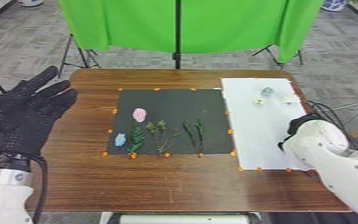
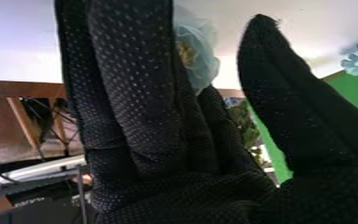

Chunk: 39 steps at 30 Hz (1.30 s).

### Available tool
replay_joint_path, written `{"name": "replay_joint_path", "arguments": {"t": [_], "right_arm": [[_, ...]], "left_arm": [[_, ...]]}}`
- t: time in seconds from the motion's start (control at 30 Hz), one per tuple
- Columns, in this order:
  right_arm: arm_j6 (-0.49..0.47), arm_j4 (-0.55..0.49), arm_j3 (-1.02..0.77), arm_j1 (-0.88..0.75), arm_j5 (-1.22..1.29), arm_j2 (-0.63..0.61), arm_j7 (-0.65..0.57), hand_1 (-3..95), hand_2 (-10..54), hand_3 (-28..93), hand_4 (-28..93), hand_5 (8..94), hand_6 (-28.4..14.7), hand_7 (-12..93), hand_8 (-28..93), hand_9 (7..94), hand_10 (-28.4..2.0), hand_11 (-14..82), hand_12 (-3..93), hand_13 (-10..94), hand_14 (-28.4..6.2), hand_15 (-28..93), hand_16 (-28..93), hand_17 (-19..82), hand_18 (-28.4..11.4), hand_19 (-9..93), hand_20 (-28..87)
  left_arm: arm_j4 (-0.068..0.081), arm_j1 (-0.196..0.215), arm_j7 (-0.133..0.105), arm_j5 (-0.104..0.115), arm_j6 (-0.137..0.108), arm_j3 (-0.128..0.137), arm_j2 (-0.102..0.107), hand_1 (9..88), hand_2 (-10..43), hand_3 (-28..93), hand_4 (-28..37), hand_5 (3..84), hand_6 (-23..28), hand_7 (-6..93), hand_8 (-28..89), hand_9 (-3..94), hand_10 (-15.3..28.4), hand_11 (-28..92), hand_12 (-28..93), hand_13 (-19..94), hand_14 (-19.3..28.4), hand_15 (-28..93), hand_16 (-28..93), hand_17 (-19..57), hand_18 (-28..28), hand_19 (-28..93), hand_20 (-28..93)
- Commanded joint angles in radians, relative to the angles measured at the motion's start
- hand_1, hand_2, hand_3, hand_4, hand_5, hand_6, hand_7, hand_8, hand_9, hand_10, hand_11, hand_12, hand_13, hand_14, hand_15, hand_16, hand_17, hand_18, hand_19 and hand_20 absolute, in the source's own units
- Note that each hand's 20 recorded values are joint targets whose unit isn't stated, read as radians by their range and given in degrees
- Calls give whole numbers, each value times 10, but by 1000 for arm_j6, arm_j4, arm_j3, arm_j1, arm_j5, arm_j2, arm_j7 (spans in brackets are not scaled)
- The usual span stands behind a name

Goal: Arrange flowers

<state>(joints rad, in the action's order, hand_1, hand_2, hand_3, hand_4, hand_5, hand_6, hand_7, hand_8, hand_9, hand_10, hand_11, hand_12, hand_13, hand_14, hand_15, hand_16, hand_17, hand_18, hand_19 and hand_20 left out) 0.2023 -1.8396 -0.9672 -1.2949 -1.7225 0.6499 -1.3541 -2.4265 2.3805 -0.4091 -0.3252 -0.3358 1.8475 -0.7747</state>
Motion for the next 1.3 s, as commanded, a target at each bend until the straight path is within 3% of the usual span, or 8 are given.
{"name": "replay_joint_path", "arguments": {"t": [0.03,0.13,0.27,0.67,0.8,0.87,0.93,1.3], "right_arm": [[32,31,67,3,-70,-1,-16,553,-95,703,-225,685,-131,136,-15,774,-208,174,97,937,-73,402,120,588,-168,751,-283],[64,31,98,9,-111,-11,-15,614,-95,659,-241,722,-118,167,80,818,-177,129,150,937,-66,407,126,586,-160,758,-283],[99,33,135,19,-165,-20,-11,646,-95,662,-255,771,-77,240,86,892,-141,66,218,937,-61,419,132,577,-146,791,-278],[172,13,193,78,-261,-41,23,639,-95,697,-281,810,-47,256,83,936,-120,60,232,937,-49,466,117,601,-109,843,-238],[167,13,214,114,-272,-36,34,632,-95,701,-282,812,-39,264,82,937,-111,71,233,937,-42,476,117,617,-104,832,-234],[173,11,219,124,-271,-36,40,627,-95,705,-282,811,-37,267,82,937,-104,79,234,937,-39,479,117,622,-103,828,-233],[179,4,224,129,-280,-38,44,624,-95,709,-282,811,-33,271,80,937,-102,81,233,937,-38,483,117,625,-101,825,-230],[158,-78,384,293,-297,38,143,609,-95,719,-283,810,-19,292,75,937,-79,103,237,937,-29,495,121,633,-93,818,-225]], "left_arm": [[2,12,0,-20,11,-2,-6,231,78,799,-235,389,108,186,-111,367,216,318,113,272,284,566,-107,-67,258,631,158],[1,11,5,-23,11,-1,-7,231,78,798,-235,390,109,186,-111,367,216,320,114,272,284,566,-109,-67,258,631,159],[-1,19,10,-26,10,3,-12,231,79,798,-235,390,108,186,-110,368,216,320,113,273,284,566,-110,-67,258,631,159],[-7,31,21,-66,0,10,-10,231,78,799,-236,389,109,185,-110,367,216,317,112,270,284,566,-110,-67,257,632,160],[-12,34,32,-104,-28,8,-12,231,78,799,-236,389,109,184,-110,365,216,316,112,268,284,566,-110,-67,257,631,160],[-11,35,26,-88,-18,7,-13,231,78,800,-236,388,108,185,-110,365,215,316,112,268,284,565,-110,-67,257,632,161],[-11,33,31,-99,-25,4,-9,231,78,800,-235,388,108,184,-110,364,215,316,113,268,284,564,-110,-67,257,631,161],[-13,56,27,-92,-33,28,-12,230,77,800,-235,387,107,186,-111,364,216,317,113,267,284,564,-109,-67,257,631,161]]}}
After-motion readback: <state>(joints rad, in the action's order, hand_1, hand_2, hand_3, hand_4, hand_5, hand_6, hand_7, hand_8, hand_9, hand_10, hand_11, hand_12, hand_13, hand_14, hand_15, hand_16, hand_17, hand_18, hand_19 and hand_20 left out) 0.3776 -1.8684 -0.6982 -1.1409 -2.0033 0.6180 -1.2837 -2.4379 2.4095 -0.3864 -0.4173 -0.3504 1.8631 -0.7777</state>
